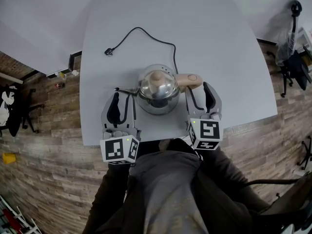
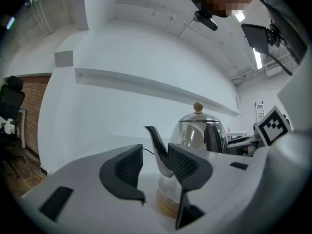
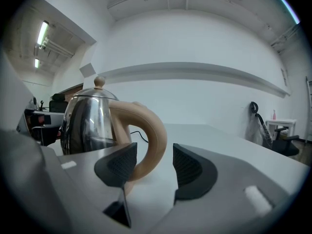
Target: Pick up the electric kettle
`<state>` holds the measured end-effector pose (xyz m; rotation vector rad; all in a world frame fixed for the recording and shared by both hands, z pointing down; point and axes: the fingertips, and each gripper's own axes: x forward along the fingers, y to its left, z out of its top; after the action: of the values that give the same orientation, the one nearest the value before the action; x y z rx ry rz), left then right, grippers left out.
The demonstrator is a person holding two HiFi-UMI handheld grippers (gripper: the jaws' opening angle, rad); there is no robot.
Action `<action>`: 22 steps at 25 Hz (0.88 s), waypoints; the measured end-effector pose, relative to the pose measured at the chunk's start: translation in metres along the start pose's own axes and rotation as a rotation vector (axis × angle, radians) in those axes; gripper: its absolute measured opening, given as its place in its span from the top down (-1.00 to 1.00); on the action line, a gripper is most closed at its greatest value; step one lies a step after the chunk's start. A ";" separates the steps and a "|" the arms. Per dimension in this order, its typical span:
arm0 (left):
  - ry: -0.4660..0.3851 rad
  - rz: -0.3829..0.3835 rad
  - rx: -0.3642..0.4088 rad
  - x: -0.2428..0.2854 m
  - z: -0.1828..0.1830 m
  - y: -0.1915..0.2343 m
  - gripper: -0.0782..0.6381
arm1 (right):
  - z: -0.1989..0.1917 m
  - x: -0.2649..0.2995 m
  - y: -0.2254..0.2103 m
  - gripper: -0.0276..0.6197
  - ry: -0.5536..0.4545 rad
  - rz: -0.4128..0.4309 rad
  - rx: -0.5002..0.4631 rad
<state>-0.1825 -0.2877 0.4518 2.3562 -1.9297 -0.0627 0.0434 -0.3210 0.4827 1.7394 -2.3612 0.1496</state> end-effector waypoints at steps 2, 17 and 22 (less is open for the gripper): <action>-0.001 -0.002 0.005 0.002 0.001 0.000 0.37 | -0.001 0.002 -0.002 0.30 0.000 -0.002 0.006; -0.030 -0.044 -0.018 0.032 0.018 -0.003 0.38 | 0.002 0.029 -0.006 0.30 -0.008 0.019 0.027; -0.031 -0.064 -0.019 0.045 0.022 -0.001 0.38 | 0.009 0.040 -0.009 0.30 -0.017 0.012 0.029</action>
<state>-0.1748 -0.3323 0.4310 2.4191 -1.8581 -0.1219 0.0399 -0.3625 0.4827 1.7468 -2.3934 0.1720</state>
